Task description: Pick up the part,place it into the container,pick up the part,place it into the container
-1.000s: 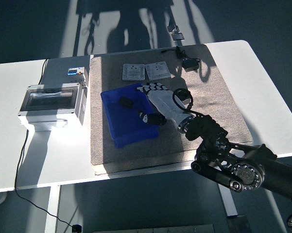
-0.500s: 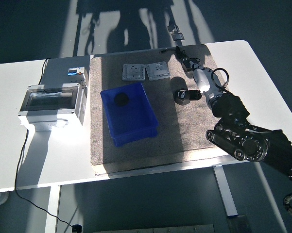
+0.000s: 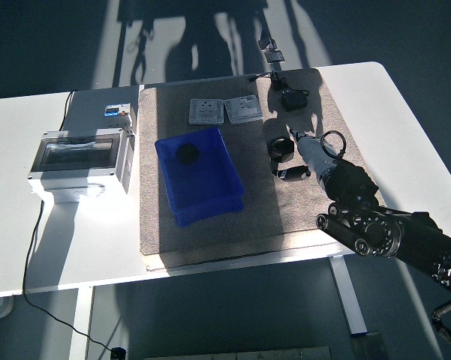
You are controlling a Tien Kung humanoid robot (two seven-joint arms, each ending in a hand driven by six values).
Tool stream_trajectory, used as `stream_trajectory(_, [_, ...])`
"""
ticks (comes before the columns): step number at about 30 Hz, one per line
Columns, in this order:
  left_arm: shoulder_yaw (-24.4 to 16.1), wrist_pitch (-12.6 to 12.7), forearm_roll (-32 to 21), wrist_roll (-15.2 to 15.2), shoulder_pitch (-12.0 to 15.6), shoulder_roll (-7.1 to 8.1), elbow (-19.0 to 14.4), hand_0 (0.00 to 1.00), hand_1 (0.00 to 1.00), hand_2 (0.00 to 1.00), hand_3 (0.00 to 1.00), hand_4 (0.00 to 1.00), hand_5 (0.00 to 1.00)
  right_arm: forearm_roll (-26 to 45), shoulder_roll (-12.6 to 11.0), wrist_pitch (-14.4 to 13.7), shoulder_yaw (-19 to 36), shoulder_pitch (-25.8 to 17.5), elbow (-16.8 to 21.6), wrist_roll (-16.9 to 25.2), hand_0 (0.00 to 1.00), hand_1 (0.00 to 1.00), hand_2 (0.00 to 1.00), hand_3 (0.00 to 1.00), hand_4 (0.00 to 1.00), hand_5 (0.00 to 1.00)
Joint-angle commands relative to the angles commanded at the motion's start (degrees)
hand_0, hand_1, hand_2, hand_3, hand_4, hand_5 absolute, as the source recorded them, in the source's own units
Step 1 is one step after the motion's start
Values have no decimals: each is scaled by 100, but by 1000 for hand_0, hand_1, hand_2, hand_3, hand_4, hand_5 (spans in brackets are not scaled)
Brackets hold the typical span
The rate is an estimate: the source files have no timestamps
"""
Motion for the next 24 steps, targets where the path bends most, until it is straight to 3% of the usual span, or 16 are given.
stream_trajectory(2, [-3, -1, 5, 0, 2, 0, 0, 690, 642, 582, 533, 549, 417, 101, 18, -46, -56, -15, 63, 73, 998, 995, 969, 998, 890, 395])
stream_trajectory(3, [-6, -2, 8, 0, 2, 0, 0, 690, 642, 583, 534, 548, 418, 140, 26, -67, -79, -22, 87, 100, 998, 808, 776, 897, 878, 383])
stream_trajectory(8, [11, -17, 10, 8, -5, 2, 0, 690, 642, 583, 534, 548, 418, 215, 65, -87, -161, -77, 108, 182, 998, 808, 776, 897, 878, 383])
stream_trajectory(9, [21, -27, 9, 13, -7, 3, 0, 690, 642, 582, 531, 543, 417, 204, 70, -100, -176, -92, 97, 200, 974, 706, 587, 691, 802, 340])
stream_trajectory(14, [27, -59, 36, 28, -11, 11, 0, 690, 642, 582, 531, 543, 417, 119, 74, -346, -240, -157, 64, 308, 974, 706, 587, 691, 802, 340])
stream_trajectory(15, [24, -62, 40, 29, -9, 12, 0, 690, 643, 584, 533, 541, 414, 110, 74, -439, -253, -166, 66, 339, 936, 629, 373, 620, 767, 315])
stream_trajectory(20, [7, -60, 62, 29, -2, 14, 0, 690, 643, 584, 533, 541, 414, 151, 74, -865, -300, -189, 74, 479, 936, 629, 373, 620, 767, 315])
stream_trajectory(21, [4, -58, 65, 28, 0, 14, 0, 690, 643, 585, 535, 539, 414, 169, 74, -945, -306, -191, 75, 509, 877, 528, 325, 492, 603, 170])
stream_trajectory(24, [0, -53, 70, 25, 2, 13, 0, 690, 643, 585, 535, 539, 414, 230, 74, -1166, -315, -197, 88, 601, 877, 528, 325, 492, 603, 170])
